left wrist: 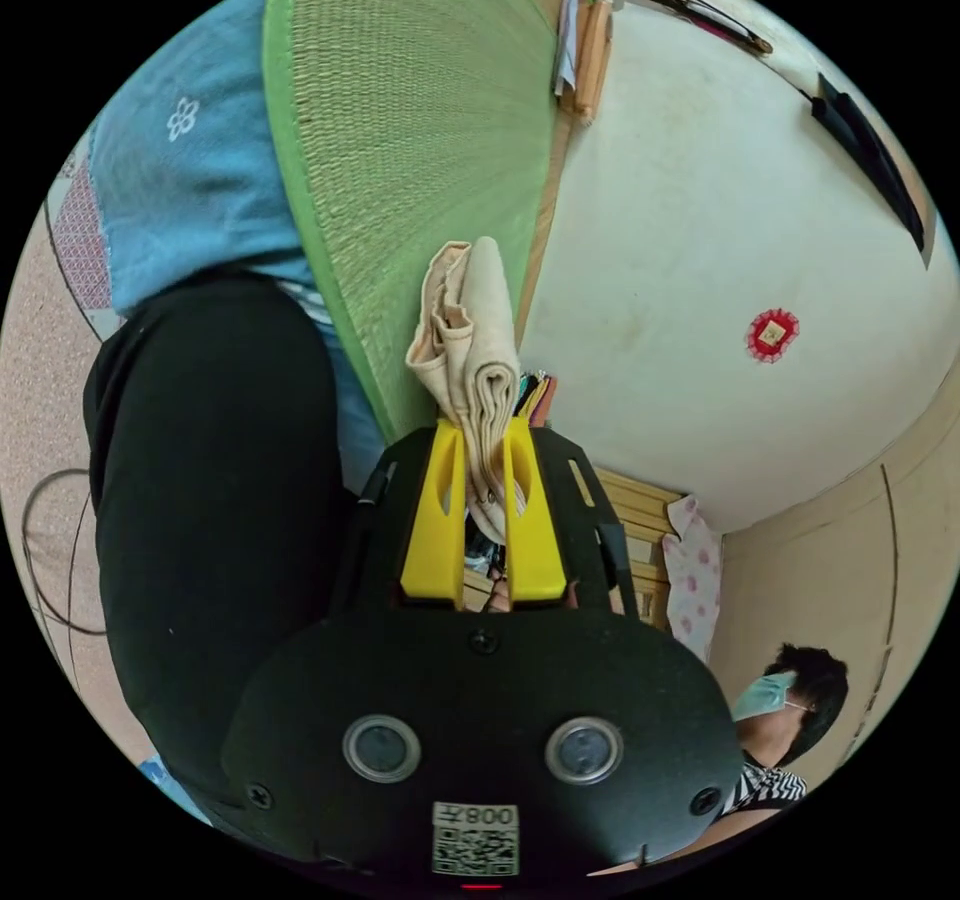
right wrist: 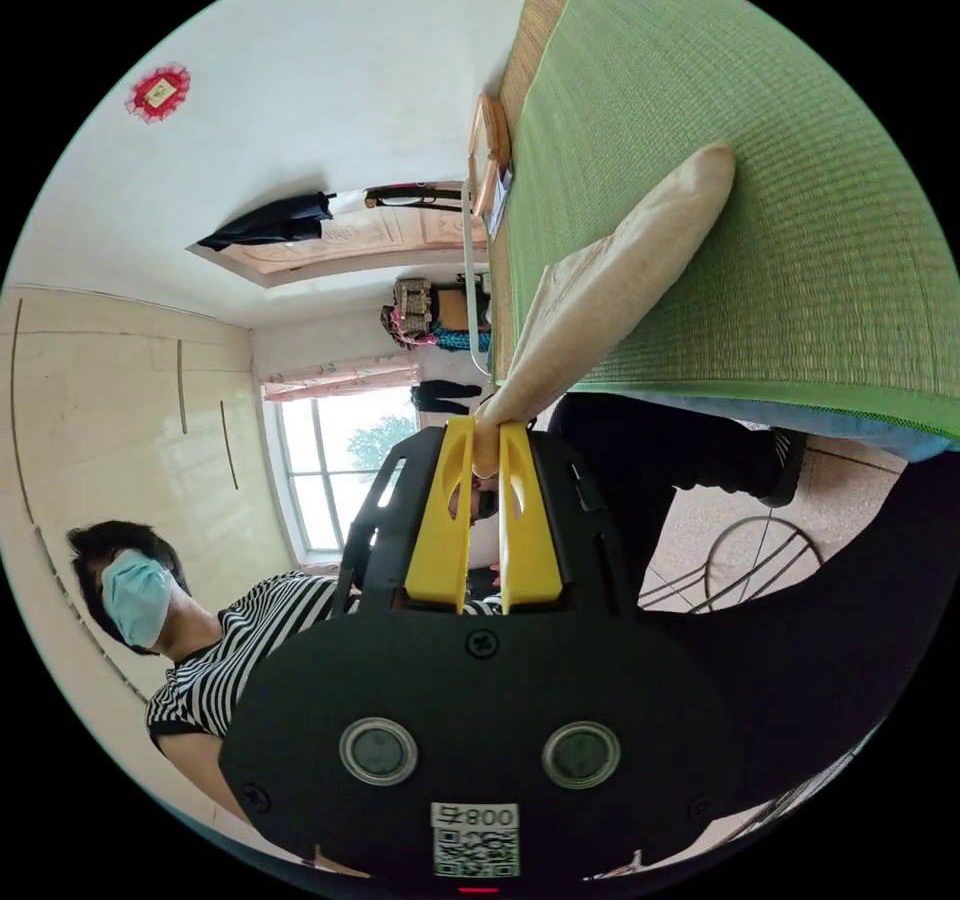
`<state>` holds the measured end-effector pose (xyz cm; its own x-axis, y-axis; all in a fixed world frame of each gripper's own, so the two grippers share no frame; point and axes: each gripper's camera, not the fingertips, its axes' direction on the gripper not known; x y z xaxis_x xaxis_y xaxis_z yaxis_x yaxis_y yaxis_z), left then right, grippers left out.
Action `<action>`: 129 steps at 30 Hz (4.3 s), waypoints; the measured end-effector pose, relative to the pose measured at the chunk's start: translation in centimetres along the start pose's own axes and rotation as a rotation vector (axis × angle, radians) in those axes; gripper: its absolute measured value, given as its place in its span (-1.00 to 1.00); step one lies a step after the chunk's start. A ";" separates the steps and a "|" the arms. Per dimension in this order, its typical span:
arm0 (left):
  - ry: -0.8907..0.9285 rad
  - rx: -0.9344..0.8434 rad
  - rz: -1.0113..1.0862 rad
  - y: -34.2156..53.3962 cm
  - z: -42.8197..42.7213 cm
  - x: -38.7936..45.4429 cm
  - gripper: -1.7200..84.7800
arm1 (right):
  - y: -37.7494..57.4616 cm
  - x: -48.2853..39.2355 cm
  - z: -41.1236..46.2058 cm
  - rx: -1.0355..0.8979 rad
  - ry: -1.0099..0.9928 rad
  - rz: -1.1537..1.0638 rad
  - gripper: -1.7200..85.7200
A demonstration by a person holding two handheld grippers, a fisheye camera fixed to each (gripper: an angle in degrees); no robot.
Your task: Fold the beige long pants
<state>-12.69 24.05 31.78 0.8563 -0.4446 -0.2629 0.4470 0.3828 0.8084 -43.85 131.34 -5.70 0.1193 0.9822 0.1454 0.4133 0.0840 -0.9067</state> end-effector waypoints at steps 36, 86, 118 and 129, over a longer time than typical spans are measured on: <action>0.051 -0.990 0.948 30.7 36.4 66.7 -0.80 | 30.2 -13.5 -81.0 1.038 0.297 -0.446 -0.92; -0.127 -0.834 1.269 54.8 14.0 92.7 -0.93 | 18.4 -3.5 -94.4 1.089 0.682 -0.289 -0.96; -0.307 -0.830 1.562 58.1 7.8 95.1 -0.96 | -0.7 -5.3 -83.3 0.924 1.049 -0.358 -0.96; -0.421 -0.836 1.664 55.1 3.6 91.6 -0.96 | -3.1 0.8 -79.6 0.955 1.135 -0.265 -0.96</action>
<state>89.46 1.46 54.16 0.4371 0.6417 0.6302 -0.5404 0.7475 -0.3863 26.81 118.52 28.69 0.9376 0.3106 0.1565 -0.1387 0.7466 -0.6506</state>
